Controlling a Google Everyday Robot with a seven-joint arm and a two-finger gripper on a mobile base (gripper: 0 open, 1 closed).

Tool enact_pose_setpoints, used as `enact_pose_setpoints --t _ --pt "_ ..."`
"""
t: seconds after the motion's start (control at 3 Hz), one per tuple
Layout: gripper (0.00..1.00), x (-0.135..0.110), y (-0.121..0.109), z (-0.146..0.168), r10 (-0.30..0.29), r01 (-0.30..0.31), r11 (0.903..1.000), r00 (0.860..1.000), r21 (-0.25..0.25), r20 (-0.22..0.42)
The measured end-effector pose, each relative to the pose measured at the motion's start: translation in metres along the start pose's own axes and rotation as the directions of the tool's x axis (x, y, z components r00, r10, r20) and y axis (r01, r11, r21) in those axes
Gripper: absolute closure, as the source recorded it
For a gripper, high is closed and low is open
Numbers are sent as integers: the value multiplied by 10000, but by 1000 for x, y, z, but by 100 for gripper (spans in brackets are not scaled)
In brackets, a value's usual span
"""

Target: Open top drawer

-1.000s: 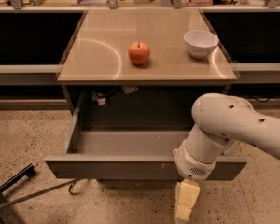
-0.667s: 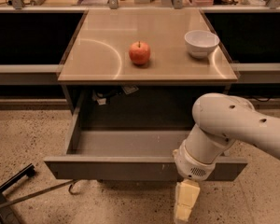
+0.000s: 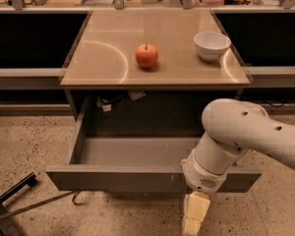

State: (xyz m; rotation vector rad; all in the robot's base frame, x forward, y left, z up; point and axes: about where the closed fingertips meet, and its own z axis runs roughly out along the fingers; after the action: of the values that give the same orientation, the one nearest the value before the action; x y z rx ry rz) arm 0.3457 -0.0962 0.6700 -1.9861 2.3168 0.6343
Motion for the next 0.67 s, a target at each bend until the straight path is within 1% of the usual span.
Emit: enact_pose_setpoints --t 0.33,0.67 --pt "0 -2 4 3 -20 19 9999 10000 -134 -76" --pt "0 -4 6 2 24 -25 9999 10000 -160 -54"
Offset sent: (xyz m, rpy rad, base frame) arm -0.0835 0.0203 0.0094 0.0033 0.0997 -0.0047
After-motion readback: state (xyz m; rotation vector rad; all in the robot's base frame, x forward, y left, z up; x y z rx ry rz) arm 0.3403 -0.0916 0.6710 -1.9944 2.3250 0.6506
